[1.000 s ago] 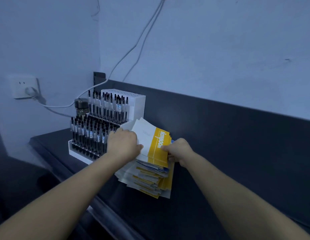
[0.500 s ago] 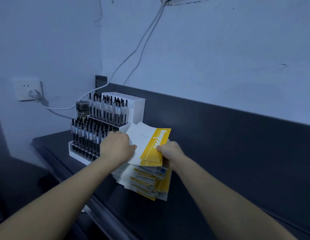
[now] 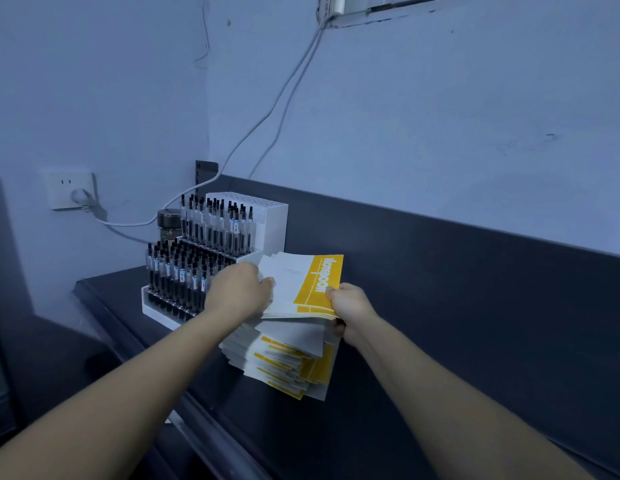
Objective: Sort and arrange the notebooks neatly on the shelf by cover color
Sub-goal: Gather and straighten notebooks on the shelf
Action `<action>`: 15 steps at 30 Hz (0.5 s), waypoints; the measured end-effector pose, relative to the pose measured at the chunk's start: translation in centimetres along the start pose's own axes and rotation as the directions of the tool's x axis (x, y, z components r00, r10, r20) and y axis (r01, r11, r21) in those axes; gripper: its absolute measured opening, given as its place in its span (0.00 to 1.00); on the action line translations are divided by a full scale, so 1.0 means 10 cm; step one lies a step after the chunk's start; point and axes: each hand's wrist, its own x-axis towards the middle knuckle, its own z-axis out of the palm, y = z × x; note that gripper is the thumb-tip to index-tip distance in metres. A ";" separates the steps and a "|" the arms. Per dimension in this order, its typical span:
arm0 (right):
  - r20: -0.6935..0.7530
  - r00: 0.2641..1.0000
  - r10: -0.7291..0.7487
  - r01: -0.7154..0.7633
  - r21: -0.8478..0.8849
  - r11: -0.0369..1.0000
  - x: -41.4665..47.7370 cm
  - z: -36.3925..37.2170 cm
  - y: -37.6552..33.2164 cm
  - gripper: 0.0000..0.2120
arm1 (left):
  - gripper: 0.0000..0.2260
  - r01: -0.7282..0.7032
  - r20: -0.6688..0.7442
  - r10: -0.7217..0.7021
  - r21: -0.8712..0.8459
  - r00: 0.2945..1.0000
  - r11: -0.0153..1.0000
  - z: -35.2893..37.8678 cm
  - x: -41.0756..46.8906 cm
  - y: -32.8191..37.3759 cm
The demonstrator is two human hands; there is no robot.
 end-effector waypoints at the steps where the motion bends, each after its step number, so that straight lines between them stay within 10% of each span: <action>1: 0.000 1.000 0.001 -0.001 0.001 1.000 -0.03 -0.02 0.01 0.11 | 0.20 0.013 0.020 -0.013 -0.026 1.000 1.000 0.00 -0.01 0.01; 15: 0.037 0.999 0.031 -0.021 -0.231 0.973 -0.10 0.02 0.12 0.14 | 0.07 0.120 0.143 -0.086 -0.248 0.986 0.961 0.09 -0.08 -0.02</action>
